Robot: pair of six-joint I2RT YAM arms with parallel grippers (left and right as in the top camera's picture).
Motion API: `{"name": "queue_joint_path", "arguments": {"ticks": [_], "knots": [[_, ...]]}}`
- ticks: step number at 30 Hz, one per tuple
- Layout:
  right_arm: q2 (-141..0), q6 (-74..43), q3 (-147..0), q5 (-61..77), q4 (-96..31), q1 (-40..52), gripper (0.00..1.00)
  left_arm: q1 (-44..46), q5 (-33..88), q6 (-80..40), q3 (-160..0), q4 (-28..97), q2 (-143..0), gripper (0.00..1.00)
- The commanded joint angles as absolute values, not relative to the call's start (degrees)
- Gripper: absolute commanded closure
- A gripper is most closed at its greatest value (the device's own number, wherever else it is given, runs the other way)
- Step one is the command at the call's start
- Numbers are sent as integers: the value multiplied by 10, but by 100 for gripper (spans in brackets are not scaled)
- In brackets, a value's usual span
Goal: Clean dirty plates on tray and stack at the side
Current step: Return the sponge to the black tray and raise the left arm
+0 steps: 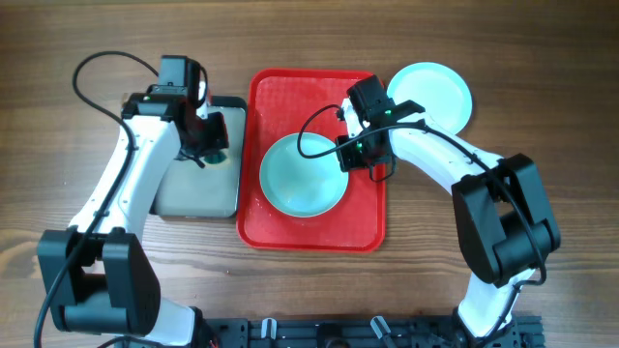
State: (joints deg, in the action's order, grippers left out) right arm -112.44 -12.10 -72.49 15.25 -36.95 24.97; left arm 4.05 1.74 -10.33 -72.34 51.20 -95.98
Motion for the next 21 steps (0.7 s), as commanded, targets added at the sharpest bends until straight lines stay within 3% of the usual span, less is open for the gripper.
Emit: {"name": "queue_joint_path", "arguments": {"ticks": [1,21], "knots": [[-1123,-120,-726,160,-366,251,96,12,-27,-56,-722,490,-958,96],[-1123,-120,-726,160,-366,251,95,-21,-31,-2,-565,203,-979,93]]}}
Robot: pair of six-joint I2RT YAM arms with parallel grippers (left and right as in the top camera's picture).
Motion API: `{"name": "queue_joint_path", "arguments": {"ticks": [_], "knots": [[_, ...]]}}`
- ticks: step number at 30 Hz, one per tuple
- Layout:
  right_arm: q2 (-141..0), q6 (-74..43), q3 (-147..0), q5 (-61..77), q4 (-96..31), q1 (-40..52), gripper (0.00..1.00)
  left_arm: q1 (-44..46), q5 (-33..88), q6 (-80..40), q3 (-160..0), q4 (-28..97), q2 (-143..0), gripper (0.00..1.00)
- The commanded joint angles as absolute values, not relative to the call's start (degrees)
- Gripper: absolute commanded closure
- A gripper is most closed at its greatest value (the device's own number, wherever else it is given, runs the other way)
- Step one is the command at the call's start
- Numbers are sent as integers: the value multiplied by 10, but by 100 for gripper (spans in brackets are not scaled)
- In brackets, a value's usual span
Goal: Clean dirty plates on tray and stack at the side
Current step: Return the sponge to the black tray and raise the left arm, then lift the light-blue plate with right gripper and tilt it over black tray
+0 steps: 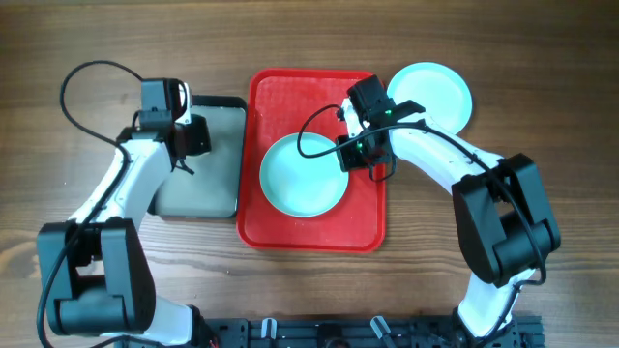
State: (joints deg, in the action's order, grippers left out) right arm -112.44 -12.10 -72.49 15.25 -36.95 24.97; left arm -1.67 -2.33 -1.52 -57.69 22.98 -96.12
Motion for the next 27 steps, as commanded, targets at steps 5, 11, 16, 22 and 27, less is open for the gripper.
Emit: {"name": "queue_joint_path", "arguments": {"ticks": [5,11,16,22,27], "knots": [[-1123,-120,-726,160,-367,251,94,-21,-31,-4,-566,152,-1001,60],[-1123,-121,-726,159,-366,251,57,-22,-31,-21,-614,177,-932,43],[-1123,-149,-726,134,-369,251,57,-29,-26,-152,-653,182,-819,25],[-1123,-164,-720,134,-366,253,67,-83,-18,-206,-654,198,-716,0],[-1123,-182,-695,134,-345,253,87,-125,-20,-198,-654,225,-712,0]]}}
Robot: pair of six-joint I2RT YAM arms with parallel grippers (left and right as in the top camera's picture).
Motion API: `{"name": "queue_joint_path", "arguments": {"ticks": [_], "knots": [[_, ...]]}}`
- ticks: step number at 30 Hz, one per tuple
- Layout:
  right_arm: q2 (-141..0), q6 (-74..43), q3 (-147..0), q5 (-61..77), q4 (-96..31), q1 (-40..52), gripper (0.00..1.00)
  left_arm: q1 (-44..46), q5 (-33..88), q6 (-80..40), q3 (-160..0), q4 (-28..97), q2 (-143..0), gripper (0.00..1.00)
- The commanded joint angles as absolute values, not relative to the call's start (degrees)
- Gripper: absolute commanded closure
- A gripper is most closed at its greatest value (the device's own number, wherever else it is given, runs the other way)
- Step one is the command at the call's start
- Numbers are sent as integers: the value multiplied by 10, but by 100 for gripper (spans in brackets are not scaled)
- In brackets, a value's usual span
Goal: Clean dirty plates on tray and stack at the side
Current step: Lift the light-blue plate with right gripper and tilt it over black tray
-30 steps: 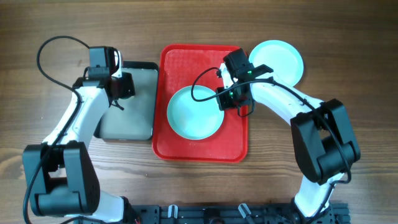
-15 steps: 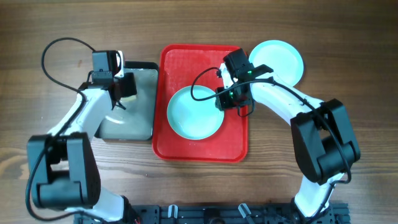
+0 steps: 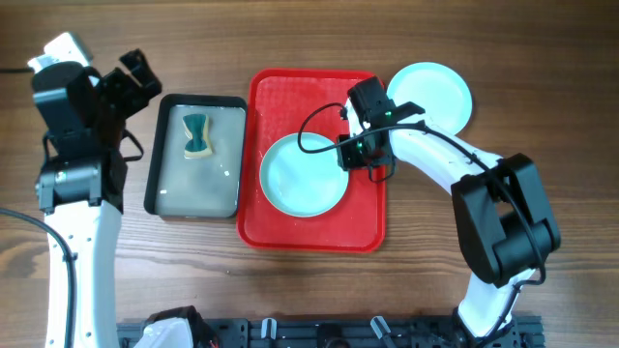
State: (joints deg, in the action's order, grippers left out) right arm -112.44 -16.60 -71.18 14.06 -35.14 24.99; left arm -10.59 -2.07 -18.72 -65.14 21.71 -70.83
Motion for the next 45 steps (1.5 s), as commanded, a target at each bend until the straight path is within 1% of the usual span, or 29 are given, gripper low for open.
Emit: {"name": "queue_joint_path", "arguments": {"ticks": [1,4,11,14,18,22,29,32,35,38,41,42,44,45], "knots": [[-1123,-182,-695,134,-343,253,96,-128,-20,-198,-654,231,-712,0],[-1122,-180,-705,133,-342,253,96,-128,-20,-198,-654,257,-712,0],[-1094,-181,-794,91,-404,252,96,-128,-20,-198,-654,299,-712,0],[-1085,-182,-832,90,-402,256,96,-128,-20,-198,-654,307,-712,0],[-1085,-200,-846,85,-375,269,96,-128,-20,-198,-654,307,-712,0],[-1085,-224,-846,66,-311,307,96,-128,-20,-198,-654,307,-712,0],[-1096,-225,-846,-95,-201,418,96,-128,-20,-198,-654,307,-712,0],[-1116,-204,-846,-176,-162,473,96,-128,-20,-198,-654,307,-712,0],[-1140,-149,-846,-224,-127,502,96,-128,-20,-198,-654,307,-712,0],[-1155,-53,-846,-298,-68,525,96,-128,-20,-198,-654,307,-712,0],[-1151,114,-846,-391,53,540,95,-128,-20,-198,-654,307,-712,0],[-1149,168,-846,-407,92,545,96,-128,-20,-198,-654,307,-712,0],[-1147,231,-846,-423,144,551,96,-128,-20,-198,-654,307,-712,0],[-1146,294,-846,-439,198,557,96,-128,-20,-198,-654,307,-712,0]]}}
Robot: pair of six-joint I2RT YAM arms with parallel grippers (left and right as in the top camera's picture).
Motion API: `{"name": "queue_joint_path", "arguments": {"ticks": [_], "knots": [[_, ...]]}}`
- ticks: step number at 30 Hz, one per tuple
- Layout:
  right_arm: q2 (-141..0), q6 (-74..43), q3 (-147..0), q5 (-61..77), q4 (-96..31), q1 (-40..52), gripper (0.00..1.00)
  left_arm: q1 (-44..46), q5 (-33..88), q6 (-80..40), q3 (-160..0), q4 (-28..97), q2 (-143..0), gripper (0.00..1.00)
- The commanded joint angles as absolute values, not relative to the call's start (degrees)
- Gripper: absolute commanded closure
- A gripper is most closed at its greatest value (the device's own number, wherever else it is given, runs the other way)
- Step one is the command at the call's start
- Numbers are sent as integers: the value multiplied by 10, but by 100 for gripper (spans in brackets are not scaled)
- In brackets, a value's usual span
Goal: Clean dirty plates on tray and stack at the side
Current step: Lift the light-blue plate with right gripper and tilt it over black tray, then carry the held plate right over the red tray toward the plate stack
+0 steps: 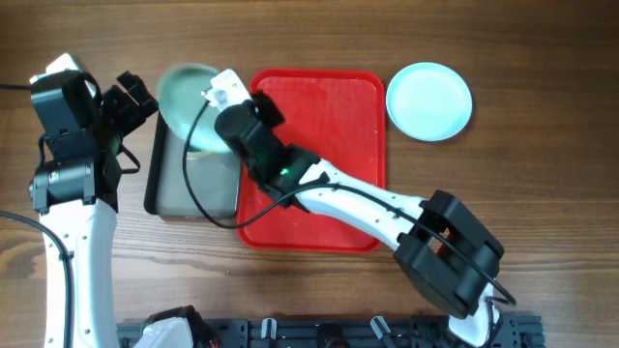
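A pale green plate (182, 89) hangs tilted over the far end of the black basin (153, 184). My right gripper (215, 104) is shut on its right rim, with that arm reaching leftward across the red tray (338, 126). The tray holds no plate. A second light plate (429, 101) lies on the table to the right of the tray. My left gripper (133, 100) is raised at the far left of the basin, fingers apart and empty. The sponge is hidden under the plate and arm.
The basin holds water (198, 184) and stands against the tray's left edge. Cables trail from both arms. The left arm's white links run down the table's left side.
My right gripper has carried the plate from the middle of the tray to over the basin's far end, leaving the tray bare. The sponge is now covered. The left arm has barely shifted.
First my left gripper was down in the basin at the sponge while the right held the plate's rim on the tray. The left then stood at the basin's left edge, later withdrew far left with the sponge lying in the water. Now the plate is over the basin.
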State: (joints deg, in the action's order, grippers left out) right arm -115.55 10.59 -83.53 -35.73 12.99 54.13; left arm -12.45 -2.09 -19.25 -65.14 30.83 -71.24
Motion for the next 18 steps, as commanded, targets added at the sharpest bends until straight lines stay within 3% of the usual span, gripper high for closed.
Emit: {"name": "queue_joint_path", "arguments": {"ticks": [1,7,18], "knots": [[-1145,330,-846,-443,229,561,96,-128,-20,-198,-654,307,-712,0],[-1145,504,-846,-446,348,568,96,-128,-20,-198,-654,307,-712,0],[-1145,484,-846,-415,346,575,96,-128,-20,-198,-654,307,-712,0]]}}
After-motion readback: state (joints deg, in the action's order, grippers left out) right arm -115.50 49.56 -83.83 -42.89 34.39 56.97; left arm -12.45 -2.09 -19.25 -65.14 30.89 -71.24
